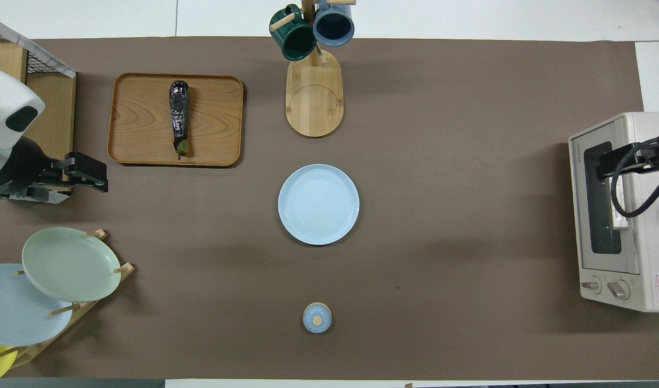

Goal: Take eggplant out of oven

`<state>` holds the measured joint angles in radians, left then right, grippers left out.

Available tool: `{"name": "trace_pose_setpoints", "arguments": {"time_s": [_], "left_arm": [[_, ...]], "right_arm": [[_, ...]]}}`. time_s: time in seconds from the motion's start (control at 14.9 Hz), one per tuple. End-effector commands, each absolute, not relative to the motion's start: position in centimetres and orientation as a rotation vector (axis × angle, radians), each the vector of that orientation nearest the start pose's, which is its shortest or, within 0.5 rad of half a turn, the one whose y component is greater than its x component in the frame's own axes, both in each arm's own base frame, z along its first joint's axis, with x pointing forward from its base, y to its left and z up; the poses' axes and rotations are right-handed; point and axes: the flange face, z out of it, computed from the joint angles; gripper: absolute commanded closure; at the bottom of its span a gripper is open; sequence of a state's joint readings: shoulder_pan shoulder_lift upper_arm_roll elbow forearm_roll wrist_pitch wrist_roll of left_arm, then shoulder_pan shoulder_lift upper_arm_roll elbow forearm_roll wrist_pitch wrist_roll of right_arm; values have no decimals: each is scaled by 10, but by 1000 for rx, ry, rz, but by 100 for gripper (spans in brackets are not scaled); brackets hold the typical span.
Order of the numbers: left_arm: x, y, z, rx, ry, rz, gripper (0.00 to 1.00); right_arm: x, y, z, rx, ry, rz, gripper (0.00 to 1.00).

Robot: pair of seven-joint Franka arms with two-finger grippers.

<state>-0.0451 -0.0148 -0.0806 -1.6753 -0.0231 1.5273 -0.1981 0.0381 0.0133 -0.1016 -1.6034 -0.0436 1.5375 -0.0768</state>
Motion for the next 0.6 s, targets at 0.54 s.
{"name": "trace_pose_setpoints", "arguments": {"time_s": [0.54], "left_arm": [[531, -78, 599, -3145, 25, 227, 0]], "right_arm": [[549, -41, 600, -3148, -41, 130, 0]]}}
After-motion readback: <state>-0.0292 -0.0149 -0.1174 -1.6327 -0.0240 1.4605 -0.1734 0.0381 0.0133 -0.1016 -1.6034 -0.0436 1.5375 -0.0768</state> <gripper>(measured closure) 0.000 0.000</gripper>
